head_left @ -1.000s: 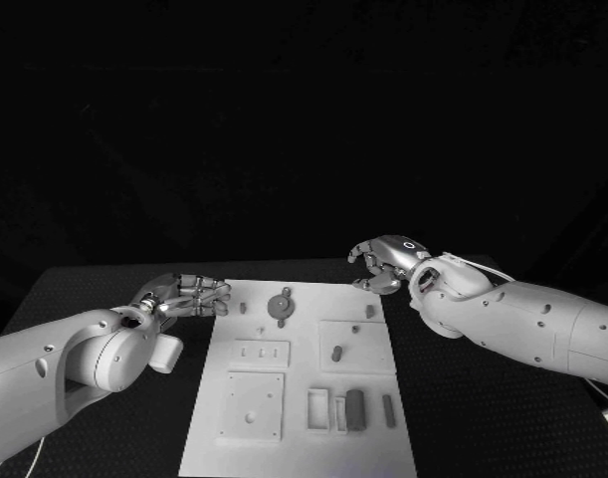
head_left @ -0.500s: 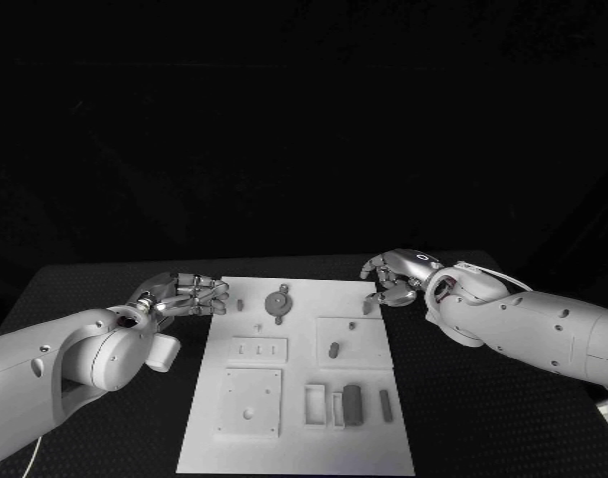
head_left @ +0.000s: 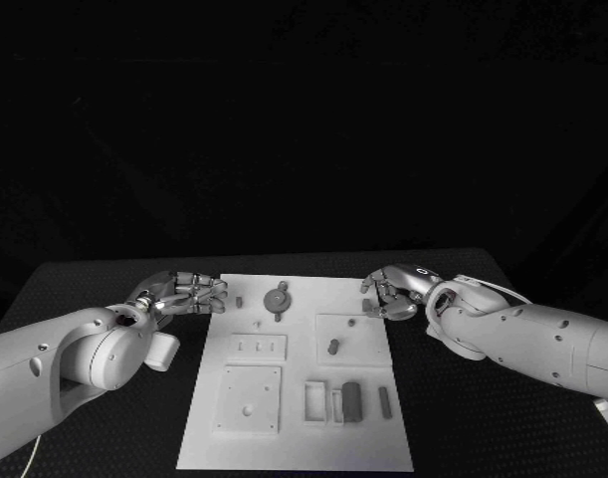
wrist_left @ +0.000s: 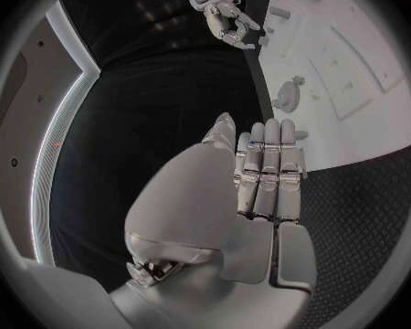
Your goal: Assemble the parts on the task board
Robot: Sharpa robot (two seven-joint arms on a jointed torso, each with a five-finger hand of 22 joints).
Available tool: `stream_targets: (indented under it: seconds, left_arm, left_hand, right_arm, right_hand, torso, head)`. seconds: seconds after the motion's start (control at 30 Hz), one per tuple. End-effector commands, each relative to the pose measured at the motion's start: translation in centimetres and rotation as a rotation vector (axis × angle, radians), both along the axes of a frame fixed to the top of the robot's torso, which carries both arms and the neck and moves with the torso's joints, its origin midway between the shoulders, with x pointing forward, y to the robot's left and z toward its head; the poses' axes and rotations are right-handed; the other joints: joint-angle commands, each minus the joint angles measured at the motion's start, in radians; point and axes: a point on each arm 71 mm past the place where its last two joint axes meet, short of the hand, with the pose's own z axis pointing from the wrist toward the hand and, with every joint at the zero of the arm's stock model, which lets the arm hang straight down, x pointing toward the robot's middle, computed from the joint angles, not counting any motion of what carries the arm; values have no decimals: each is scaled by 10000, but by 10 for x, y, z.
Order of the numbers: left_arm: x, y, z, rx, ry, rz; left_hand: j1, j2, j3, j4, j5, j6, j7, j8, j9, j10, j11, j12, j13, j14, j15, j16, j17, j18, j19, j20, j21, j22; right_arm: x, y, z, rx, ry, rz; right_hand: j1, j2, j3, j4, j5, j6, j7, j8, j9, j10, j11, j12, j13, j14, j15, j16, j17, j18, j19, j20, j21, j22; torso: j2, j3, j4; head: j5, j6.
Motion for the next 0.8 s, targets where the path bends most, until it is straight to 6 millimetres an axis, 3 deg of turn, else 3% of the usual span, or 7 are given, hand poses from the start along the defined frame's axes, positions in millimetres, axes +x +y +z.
stream_targets:
  seconds: [0.03, 0.5, 0.8]
  left_arm:
    - [0, -2, 1, -70, -89, -183]
    - [0, -1, 0, -67, -65, -179]
    - [0, -2, -1, -73, -49, -209]
  left_hand:
    - [-82, 5, -55, 5, 14, 37, -2, -54, -9, 99, 0, -50, 16, 53, -8, -71, 11, 120, 52, -8, -38, 15]
    - [-84, 8, -54, 5, 13, 36, -2, -58, -8, 100, 1, -58, 17, 55, -8, -84, 25, 120, 52, -7, -43, 17]
    - [-87, 12, -52, 7, 13, 36, -1, -61, -8, 102, 2, -62, 18, 56, -7, -91, 33, 120, 52, -6, -45, 18]
  right_arm:
    - [1, 1, -4, -25, 100, 147]
    - [6, -4, -13, -56, 277, -120]
    - [6, -4, -18, -10, 454, -248]
  right_hand:
    - [-13, -27, -18, 8, -19, 279, 357, -53, -16, -751, 392, 33, -14, -68, 11, -32, -15, 299, -64, 23, -43, 166]
    - [10, 228, -13, 9, -22, 352, 345, 14, -17, -753, 382, 87, -23, -72, 6, 11, -11, 299, -52, 30, -21, 175]
    - [-64, 921, -78, -14, -23, 577, 247, 193, 7, -675, 289, 176, -71, -7, -80, 98, -16, 299, 16, -3, 56, 187]
  torso:
    - [-4, -2, 8]
    - [1, -5, -7]
    - [0, -3, -3]
  head:
    - [24, -11]
    - [66, -75]
    - [47, -95]
